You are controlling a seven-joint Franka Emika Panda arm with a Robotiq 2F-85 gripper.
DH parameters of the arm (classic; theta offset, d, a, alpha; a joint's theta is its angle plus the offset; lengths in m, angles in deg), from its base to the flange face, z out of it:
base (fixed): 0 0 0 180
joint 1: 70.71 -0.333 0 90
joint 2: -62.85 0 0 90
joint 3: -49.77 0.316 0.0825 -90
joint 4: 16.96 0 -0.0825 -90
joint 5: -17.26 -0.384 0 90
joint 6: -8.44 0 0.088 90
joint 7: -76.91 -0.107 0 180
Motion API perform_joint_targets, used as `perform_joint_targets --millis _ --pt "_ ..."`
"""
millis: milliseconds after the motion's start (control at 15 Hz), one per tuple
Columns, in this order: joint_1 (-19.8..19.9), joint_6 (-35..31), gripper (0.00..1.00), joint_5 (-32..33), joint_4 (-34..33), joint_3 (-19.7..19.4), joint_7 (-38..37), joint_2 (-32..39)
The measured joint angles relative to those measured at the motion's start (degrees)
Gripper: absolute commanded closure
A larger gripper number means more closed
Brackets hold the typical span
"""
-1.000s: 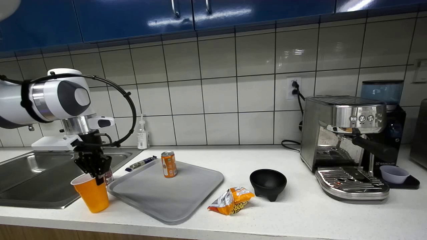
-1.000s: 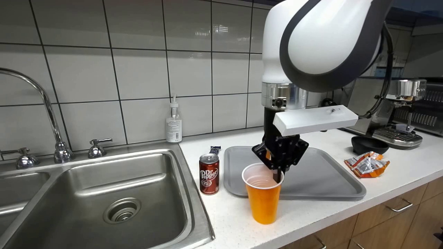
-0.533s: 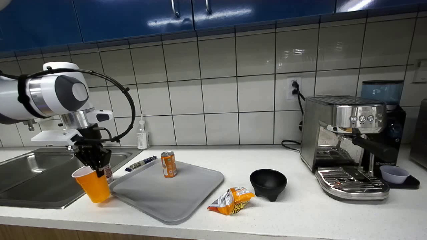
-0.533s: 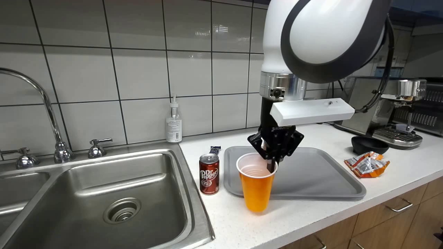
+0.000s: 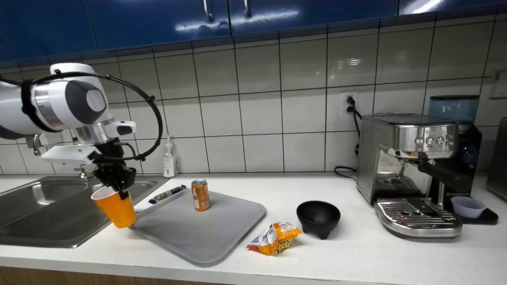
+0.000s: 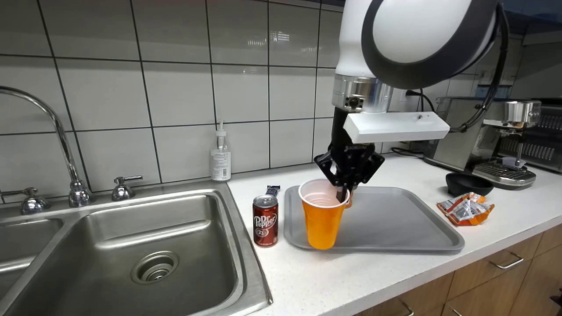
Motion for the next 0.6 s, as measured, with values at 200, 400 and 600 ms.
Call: perform_joint_targets --millis 200,400,600 --pt "1.4 -0.5 0.99 0.1 -0.1 -0.2 0.0 0.0" --pt "2.6 -1.1 0.99 0.1 -0.4 -0.6 0.1 0.2" --pt "3.5 -1.9 0.99 0.1 -1.2 -1.1 0.1 0.9"
